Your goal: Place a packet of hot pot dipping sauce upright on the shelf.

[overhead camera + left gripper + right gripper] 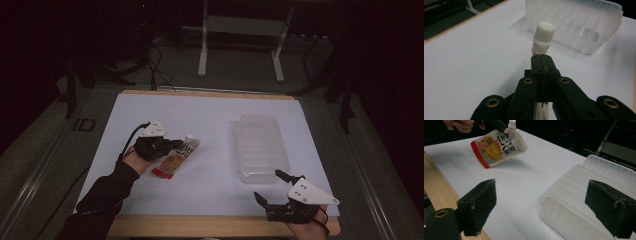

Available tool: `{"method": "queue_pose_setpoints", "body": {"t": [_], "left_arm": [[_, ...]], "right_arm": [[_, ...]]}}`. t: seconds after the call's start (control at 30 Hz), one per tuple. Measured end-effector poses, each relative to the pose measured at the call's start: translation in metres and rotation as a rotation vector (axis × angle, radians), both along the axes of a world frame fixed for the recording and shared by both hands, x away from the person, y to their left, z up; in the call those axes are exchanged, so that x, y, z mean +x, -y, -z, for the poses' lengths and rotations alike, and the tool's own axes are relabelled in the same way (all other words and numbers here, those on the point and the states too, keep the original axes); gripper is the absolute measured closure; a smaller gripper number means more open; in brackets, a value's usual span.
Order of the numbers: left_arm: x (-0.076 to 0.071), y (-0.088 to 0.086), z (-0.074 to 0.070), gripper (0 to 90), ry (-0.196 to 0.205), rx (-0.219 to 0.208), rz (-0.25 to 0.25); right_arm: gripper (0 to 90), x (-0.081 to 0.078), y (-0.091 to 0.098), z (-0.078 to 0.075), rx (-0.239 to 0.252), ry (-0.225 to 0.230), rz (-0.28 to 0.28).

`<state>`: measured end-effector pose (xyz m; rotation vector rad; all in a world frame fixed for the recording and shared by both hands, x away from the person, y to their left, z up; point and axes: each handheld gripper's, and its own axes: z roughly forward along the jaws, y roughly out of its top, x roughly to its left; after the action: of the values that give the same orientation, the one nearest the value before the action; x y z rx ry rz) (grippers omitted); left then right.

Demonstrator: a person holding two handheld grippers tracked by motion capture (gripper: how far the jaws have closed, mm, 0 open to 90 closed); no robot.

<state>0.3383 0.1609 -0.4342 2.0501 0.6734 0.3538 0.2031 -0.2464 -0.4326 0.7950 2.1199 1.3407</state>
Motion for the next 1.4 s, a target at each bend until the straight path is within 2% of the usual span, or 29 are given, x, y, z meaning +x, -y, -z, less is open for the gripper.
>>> {"method": "queue_pose_setpoints", "body": {"t": [0.17, 0.2, 0.27, 0.3, 0.33, 0.47, 0.5, 0.6, 0.7, 0.77, 0.8, 0.83, 0.9, 0.97, 1.03, 1.1, 1.23, 1.3, 1.37, 1.4], "left_arm": [[0.000, 0.001, -0.013, 90.0, 0.030, -0.046, 0.002], [0.000, 0.001, -0.015, 90.0, 0.026, -0.063, 0.001], [0.000, 0.001, -0.021, 90.0, 0.046, -0.075, -0.004], [0.000, 0.001, -0.024, 90.0, 0.042, -0.089, 0.002], [-0.001, 0.001, -0.026, 90.0, 0.057, -0.094, -0.002], [-0.003, 0.001, -0.036, 90.0, 0.071, -0.135, 0.008], [-0.004, 0.002, -0.038, 90.0, 0.086, -0.138, 0.002], [-0.005, 0.001, -0.042, 90.0, 0.093, -0.156, 0.005], [-0.007, -0.001, -0.049, 90.0, 0.108, -0.204, 0.009], [-0.010, -0.001, -0.053, 90.0, 0.125, -0.207, 0.011], [-0.010, -0.001, -0.054, 90.0, 0.117, -0.214, 0.023], [-0.011, 0.000, -0.055, 90.0, 0.132, -0.208, 0.016], [-0.012, 0.000, -0.057, 90.0, 0.129, -0.218, 0.019], [-0.014, 0.000, -0.061, 90.0, 0.125, -0.241, 0.041], [-0.015, 0.000, -0.062, 90.0, 0.131, -0.247, 0.039], [-0.018, 0.003, -0.064, 90.0, 0.133, -0.271, 0.051], [-0.021, 0.006, -0.066, 90.0, 0.130, -0.300, 0.071], [-0.024, 0.011, -0.068, 90.0, 0.135, -0.322, 0.105], [-0.027, 0.014, -0.068, 90.0, 0.142, -0.337, 0.118], [-0.028, 0.016, -0.068, 90.0, 0.131, -0.349, 0.137]], "right_arm": [[10.3, 0.000, 0.000, 0.000, -0.006, -0.003, -0.002], [11.1, 0.000, -0.001, 0.000, -0.007, -0.006, -0.003], [13.2, 0.000, -0.001, 0.000, -0.010, -0.007, -0.010], [13.2, 0.000, -0.002, 0.000, -0.013, -0.006, -0.013], [13.2, -0.001, -0.002, 0.000, -0.013, -0.002, -0.014], [13.2, 0.000, -0.001, -0.004, -0.007, 0.007, -0.024], [13.2, 0.000, -0.001, -0.005, -0.003, 0.005, -0.030], [13.2, 0.001, -0.001, -0.010, -0.005, 0.010, -0.048], [13.4, 0.004, 0.000, -0.015, -0.024, 0.030, -0.071], [17.2, 0.008, 0.000, -0.019, -0.033, 0.035, -0.096], [18.2, 0.009, 0.001, -0.021, -0.041, 0.040, -0.102], [19.2, 0.011, 0.001, -0.023, -0.047, 0.051, -0.108], [19.7, 0.017, 0.002, -0.029, -0.049, 0.055, -0.120], [20.3, 0.022, 0.003, -0.036, -0.053, 0.062, -0.136], [20.4, 0.024, 0.003, -0.039, -0.053, 0.068, -0.136], [21.3, 0.033, 0.002, -0.051, -0.055, 0.079, -0.153], [25.3, 0.047, 0.001, -0.065, -0.058, 0.068, -0.190], [26.3, 0.053, 0.001, -0.071, -0.070, 0.067, -0.206], [26.4, 0.060, 0.000, -0.076, -0.069, 0.074, -0.216], [26.4, 0.063, -0.001, -0.079, -0.069, 0.068, -0.236]]}}
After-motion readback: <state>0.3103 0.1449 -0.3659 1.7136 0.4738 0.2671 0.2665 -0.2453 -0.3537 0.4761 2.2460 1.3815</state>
